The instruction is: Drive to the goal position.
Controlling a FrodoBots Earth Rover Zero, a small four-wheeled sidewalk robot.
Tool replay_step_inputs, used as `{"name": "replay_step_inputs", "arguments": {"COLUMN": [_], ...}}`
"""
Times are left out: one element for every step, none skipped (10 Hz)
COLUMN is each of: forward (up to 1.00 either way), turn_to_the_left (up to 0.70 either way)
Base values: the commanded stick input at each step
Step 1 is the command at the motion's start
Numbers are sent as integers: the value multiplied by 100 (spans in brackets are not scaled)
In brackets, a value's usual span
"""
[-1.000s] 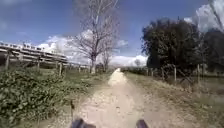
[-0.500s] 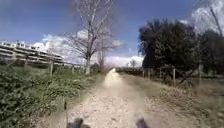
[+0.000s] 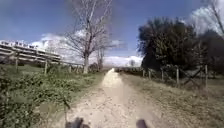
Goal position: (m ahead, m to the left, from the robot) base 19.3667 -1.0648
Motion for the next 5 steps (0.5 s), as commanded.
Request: {"name": "replay_step_inputs", "arguments": {"forward": [70, 70, 70, 70, 70], "turn_to_the_left": [0, 0, 0, 0, 0]}}
